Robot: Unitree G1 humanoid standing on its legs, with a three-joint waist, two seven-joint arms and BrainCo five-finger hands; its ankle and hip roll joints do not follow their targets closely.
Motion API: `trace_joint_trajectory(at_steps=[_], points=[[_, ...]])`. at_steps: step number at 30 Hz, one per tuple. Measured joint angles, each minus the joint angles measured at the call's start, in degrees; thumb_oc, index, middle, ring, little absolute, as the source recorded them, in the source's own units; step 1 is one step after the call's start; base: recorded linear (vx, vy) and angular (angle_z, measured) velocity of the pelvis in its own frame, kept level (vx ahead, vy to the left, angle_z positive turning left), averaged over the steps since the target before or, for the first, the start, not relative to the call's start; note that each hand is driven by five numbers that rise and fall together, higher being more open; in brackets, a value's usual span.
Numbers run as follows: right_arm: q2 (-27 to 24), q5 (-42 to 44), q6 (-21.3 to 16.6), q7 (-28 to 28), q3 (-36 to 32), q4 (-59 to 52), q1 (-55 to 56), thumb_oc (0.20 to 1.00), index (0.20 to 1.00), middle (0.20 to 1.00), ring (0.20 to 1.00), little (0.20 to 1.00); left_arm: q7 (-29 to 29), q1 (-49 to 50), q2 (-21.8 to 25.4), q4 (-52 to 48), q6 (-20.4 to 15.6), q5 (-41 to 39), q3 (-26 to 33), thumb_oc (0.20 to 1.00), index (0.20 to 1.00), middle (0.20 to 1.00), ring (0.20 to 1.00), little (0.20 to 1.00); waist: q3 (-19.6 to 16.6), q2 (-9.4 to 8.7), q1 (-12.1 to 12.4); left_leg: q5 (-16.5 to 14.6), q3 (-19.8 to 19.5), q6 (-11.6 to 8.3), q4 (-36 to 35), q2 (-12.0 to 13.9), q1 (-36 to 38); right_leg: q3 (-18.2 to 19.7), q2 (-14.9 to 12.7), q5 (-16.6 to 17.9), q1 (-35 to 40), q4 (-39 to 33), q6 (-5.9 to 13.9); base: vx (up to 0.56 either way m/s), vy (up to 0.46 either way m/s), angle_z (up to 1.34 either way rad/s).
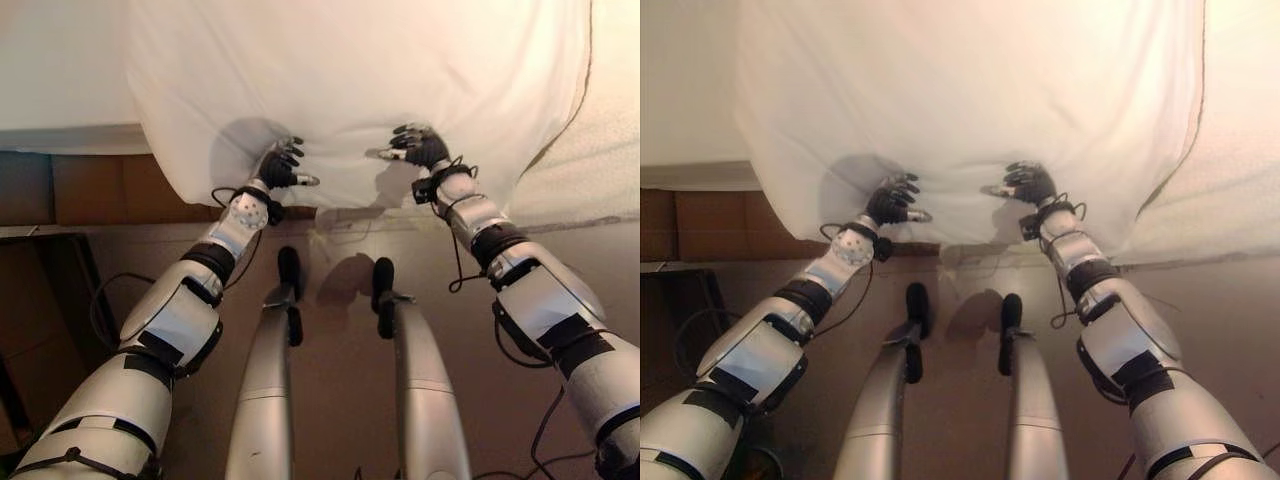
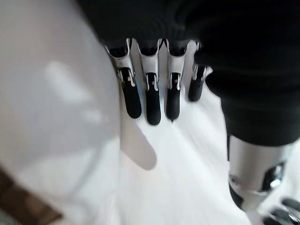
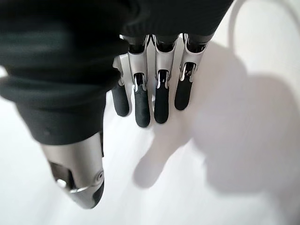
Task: Make the bed
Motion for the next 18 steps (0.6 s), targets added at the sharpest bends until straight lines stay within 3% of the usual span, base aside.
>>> trace_joint_trajectory(at_steps=[6,11,13,14,16,18], points=[[-4.71,-5.33,0.39,-4.98,-2.39,2.91,-0.04,1.000,1.000,1.000,1.000,1.000,3.44,0.01,2.91,1.45,0.96,1.68,0.23,1.000,1.000,1.000,1.000,1.000,0.01,0.01,-0.35,0.04,-0.11,0.11,-0.95,0.06,1.16,-0.68,0.00,0.15,1.56,-1.12,-0.01,0.03,-0.003,0.02],[-8.65,-7.93,2.25,-6.85,-4.39,4.97,3.03,1.000,1.000,1.000,1.000,1.000,5.92,3.19,7.10,1.76,2.18,2.24,2.80,1.000,1.000,1.000,1.000,1.000,-0.04,0.05,-0.62,2.76,-0.02,-0.07,-9.07,-0.22,8.60,-1.18,0.13,1.79,7.72,-6.89,0.01,0.02,-0.010,0.00],[-9.48,-8.22,2.25,-7.21,-4.41,4.87,2.74,1.000,1.000,1.000,1.000,1.000,6.30,2.67,7.95,1.74,2.24,2.25,2.82,1.000,1.000,1.000,1.000,1.000,-0.04,0.05,-0.94,2.89,-0.01,-0.04,-9.25,-0.24,8.59,-1.23,0.14,1.84,7.70,-6.97,0.01,0.12,-0.073,-0.01],[-9.99,-8.36,2.25,-6.95,-5.89,4.76,3.77,1.000,1.000,1.000,1.000,1.000,5.74,3.75,8.61,1.34,2.33,2.94,4.60,1.000,1.000,1.000,1.000,1.000,0.13,0.22,-0.64,2.80,-0.21,-0.19,-9.76,0.02,8.97,-1.43,0.08,1.79,8.06,-6.98,-0.06,0.15,-0.094,0.02],[-12.08,-9.21,2.58,-6.66,-10.44,4.86,8.15,1.000,1.000,1.000,1.000,1.000,6.17,7.61,10.83,0.89,1.62,4.48,8.48,1.000,1.000,1.000,1.000,1.000,0.18,0.38,-0.22,6.03,-0.48,-0.43,-16.71,0.06,14.45,-2.54,0.90,3.72,12.95,-12.37,-0.18,0.09,-0.056,0.01],[-14.86,-9.31,2.55,-6.87,-14.61,4.69,13.78,1.000,1.000,1.000,1.000,1.000,6.36,11.55,13.46,0.64,1.87,4.96,11.69,1.000,1.000,1.000,1.000,1.000,-0.01,0.60,0.43,6.50,-1.19,-0.74,-20.83,0.27,19.66,-3.71,1.13,3.69,18.03,-15.35,-0.20,0.07,-0.035,0.09]])
